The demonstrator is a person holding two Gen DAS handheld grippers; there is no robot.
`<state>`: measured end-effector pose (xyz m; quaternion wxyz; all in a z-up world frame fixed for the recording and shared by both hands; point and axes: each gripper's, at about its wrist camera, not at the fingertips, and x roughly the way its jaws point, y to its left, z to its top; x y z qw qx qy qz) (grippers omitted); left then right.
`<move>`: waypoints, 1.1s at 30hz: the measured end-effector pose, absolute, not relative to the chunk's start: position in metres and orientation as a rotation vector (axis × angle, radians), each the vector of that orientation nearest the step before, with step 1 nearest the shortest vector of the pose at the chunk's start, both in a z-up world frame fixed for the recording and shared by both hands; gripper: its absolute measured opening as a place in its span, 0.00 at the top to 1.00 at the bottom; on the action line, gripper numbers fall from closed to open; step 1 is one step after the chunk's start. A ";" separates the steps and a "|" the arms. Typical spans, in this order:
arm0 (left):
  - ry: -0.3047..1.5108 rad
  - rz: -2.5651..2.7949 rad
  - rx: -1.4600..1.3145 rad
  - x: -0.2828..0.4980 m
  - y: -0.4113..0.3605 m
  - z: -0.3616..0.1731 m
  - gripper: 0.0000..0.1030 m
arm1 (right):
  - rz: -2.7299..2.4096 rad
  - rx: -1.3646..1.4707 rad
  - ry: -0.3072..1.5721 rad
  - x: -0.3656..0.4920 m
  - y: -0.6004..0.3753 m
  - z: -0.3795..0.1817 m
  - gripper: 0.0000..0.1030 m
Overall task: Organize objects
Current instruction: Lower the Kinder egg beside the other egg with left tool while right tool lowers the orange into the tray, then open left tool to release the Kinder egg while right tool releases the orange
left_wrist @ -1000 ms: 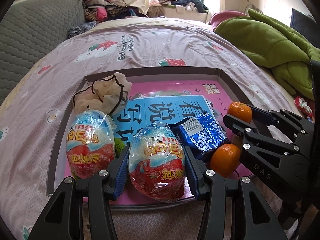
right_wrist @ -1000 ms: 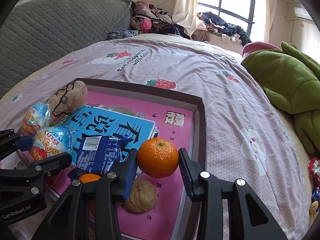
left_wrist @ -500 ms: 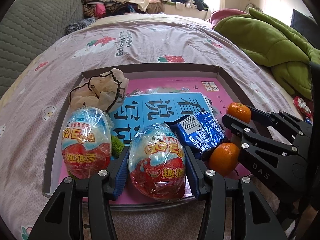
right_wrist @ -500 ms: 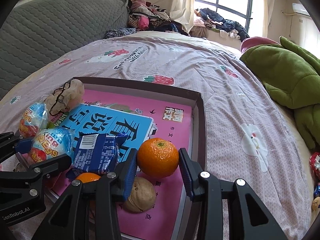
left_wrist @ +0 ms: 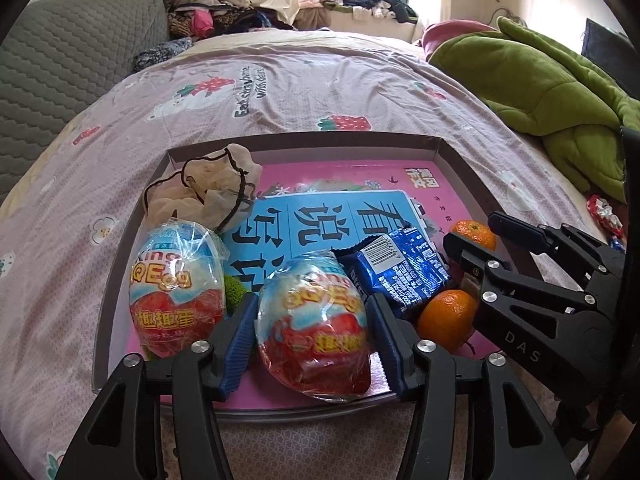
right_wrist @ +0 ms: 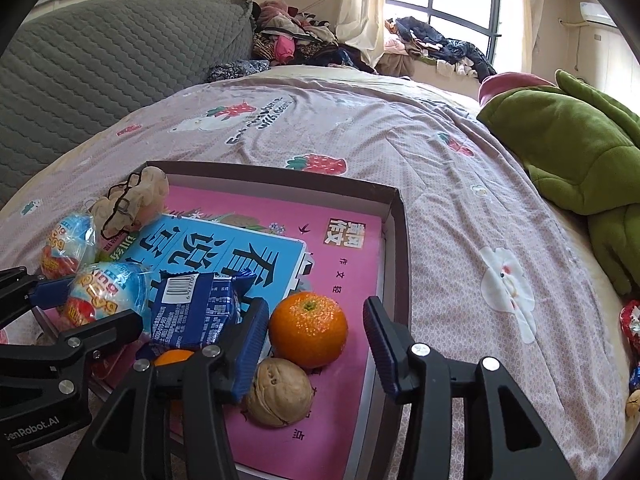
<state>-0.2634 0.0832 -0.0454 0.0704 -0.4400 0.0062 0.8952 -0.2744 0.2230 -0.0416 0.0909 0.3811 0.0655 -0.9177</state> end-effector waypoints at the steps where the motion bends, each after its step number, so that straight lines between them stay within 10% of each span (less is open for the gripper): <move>1: 0.023 2.698 -1.321 -0.263 0.083 -0.045 0.42 | -2.729 1.130 0.189 -0.274 0.223 -0.041 0.52; 33: 0.039 2.785 -1.240 -0.248 0.079 -0.020 0.38 | -2.732 1.125 0.146 -0.272 0.225 -0.033 0.43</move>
